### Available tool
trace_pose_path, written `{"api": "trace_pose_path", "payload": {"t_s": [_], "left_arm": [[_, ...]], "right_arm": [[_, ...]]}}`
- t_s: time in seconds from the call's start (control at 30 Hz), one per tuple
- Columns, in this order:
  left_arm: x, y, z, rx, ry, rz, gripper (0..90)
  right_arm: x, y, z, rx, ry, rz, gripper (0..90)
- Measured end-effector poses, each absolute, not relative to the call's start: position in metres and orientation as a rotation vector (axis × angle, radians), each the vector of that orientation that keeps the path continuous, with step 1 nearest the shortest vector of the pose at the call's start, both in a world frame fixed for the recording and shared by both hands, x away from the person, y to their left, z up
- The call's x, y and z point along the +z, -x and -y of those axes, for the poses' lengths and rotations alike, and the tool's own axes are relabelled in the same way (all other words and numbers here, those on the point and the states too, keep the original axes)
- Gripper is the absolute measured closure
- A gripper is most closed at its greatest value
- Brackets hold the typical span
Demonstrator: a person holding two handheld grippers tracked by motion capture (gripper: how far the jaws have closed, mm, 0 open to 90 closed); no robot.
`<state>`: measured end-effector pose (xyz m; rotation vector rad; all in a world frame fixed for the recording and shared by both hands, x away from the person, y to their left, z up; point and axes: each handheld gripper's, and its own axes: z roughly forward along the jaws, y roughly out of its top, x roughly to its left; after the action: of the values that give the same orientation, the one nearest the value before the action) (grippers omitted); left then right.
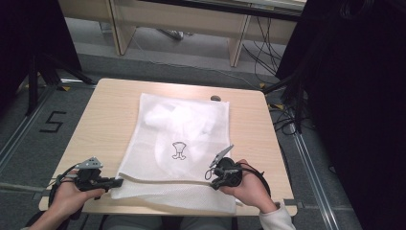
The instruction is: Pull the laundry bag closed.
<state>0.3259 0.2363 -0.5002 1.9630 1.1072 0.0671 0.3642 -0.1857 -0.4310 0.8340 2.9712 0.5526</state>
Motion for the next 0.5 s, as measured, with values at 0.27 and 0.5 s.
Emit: {"api": "trace_pose_path", "payload": {"t_s": [0.27,0.5], "left_arm": [[-0.5003,-0.3255,-0.2359,0.084,-1.966,-1.103,85.2],[-0.5003,-0.3261,-0.2367,0.068,-1.972,-1.099,85.3]], "right_arm": [[-0.4306,-0.3628,0.1869,0.542,-0.864,-2.964,82.2],[-0.431,-0.3629,0.1917,0.531,-0.866,-2.965,82.1]]}}
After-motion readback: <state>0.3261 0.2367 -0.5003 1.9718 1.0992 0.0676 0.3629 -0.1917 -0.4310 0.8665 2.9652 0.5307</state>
